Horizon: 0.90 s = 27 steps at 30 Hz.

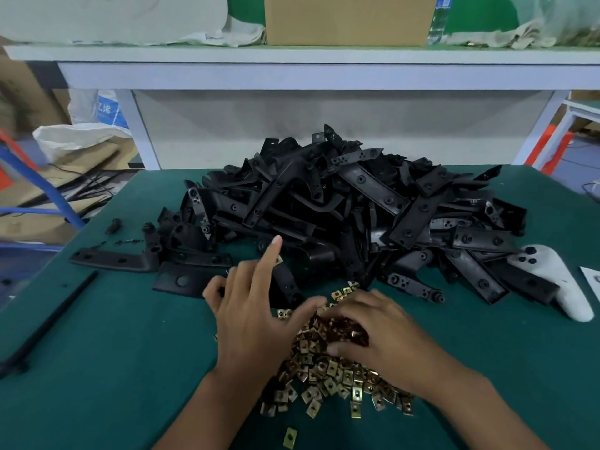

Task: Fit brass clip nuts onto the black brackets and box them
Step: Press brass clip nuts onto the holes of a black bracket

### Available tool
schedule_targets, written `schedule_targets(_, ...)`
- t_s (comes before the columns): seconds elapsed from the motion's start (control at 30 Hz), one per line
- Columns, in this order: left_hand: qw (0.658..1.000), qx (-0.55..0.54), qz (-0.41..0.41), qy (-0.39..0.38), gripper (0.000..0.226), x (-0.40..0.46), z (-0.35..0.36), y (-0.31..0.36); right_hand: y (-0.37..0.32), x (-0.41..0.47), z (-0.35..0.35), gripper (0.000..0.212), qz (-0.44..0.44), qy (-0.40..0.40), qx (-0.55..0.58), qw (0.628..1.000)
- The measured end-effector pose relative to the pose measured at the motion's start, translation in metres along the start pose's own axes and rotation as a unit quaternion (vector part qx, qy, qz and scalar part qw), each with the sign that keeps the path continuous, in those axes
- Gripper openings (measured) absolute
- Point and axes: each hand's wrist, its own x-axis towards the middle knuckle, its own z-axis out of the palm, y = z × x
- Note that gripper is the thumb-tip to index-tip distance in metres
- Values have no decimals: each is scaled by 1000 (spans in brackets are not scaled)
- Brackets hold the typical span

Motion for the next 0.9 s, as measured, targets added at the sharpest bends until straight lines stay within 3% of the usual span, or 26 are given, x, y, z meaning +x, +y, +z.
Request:
schedule_targets(0.23, 998, 31, 7, -51, 89, -2, 6, -6, -6, 0, 0, 18, -26, 92, 23, 995)
schedule_targets(0.4, 995, -4, 40, -86, 88, -4, 9, -6, -5, 3, 0, 5, 20, 146, 140, 979)
schedule_targets(0.47, 994, -22, 47, -93, 84, -4, 9, -6, -6, 6, -1, 3, 50, 164, 242, 955)
schedule_targets(0.57, 993, -60, 48, -88, 73, -5, 9, -6, -8, 7, -5, 16, 75, 143, 440, 883)
schedule_targets(0.8, 986, -107, 117, -41, 45, -3, 11, -3, -10, 8, -8, 26, 78, 108, 610, 781)
schedule_targets(0.9, 982, -121, 138, -38, 40, -5, 12, -1, -11, 8, -6, 22, 74, 97, 642, 757)
